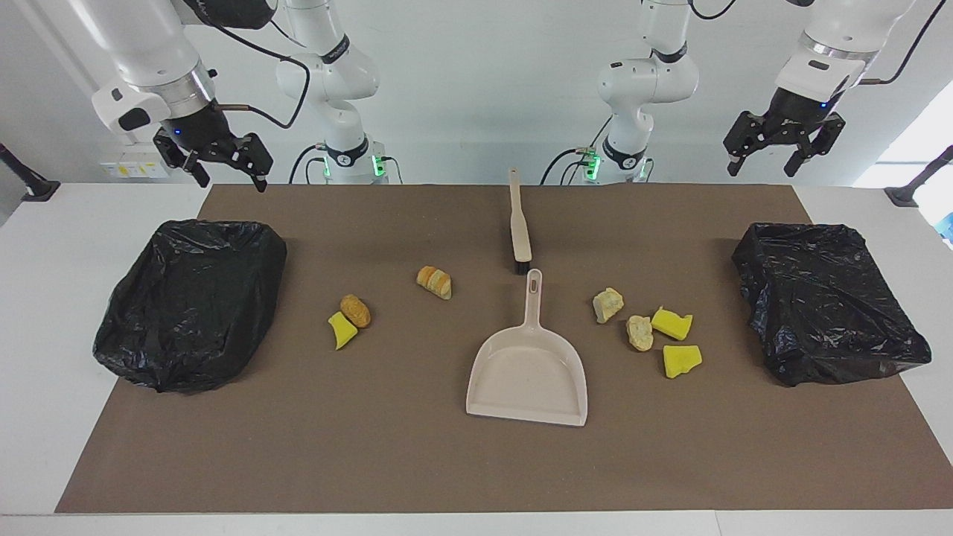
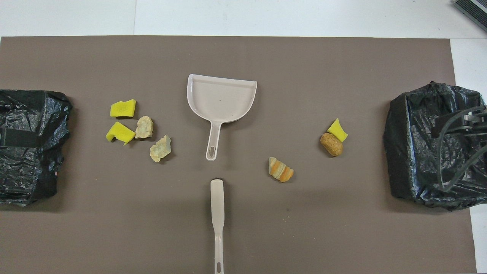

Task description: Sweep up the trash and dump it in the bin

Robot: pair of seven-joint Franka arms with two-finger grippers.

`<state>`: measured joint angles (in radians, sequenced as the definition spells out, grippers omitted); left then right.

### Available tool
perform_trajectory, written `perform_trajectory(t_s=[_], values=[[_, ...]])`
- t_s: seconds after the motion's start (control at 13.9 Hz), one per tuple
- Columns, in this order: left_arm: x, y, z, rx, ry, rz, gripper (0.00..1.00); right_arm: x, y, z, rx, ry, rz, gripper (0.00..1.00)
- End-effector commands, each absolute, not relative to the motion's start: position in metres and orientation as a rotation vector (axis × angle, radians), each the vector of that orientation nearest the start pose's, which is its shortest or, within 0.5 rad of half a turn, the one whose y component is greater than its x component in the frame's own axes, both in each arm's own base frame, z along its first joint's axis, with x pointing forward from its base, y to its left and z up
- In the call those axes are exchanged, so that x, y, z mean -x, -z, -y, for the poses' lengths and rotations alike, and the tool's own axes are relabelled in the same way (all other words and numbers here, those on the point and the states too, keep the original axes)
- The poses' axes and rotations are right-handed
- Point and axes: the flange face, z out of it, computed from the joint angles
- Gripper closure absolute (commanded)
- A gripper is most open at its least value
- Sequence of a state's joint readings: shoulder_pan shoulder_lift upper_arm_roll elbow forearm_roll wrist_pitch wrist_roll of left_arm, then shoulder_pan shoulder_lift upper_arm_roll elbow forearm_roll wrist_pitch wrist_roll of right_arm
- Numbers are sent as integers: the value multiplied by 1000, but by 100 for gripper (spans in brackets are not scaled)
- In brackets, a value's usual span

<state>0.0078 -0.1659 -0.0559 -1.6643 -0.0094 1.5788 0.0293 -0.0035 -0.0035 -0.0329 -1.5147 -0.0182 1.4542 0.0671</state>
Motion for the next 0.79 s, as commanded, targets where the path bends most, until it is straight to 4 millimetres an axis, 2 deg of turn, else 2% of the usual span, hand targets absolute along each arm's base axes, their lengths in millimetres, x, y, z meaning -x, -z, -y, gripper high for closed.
perform_trajectory(t_s=[0.0,0.72], values=[[-500,-671,27,3152,133,-107,0,-534,-644,23,3150,-92,-157,0],[-500,-671,27,3152,133,-107,0,-533,-641,22,3142,-99,-136,0]])
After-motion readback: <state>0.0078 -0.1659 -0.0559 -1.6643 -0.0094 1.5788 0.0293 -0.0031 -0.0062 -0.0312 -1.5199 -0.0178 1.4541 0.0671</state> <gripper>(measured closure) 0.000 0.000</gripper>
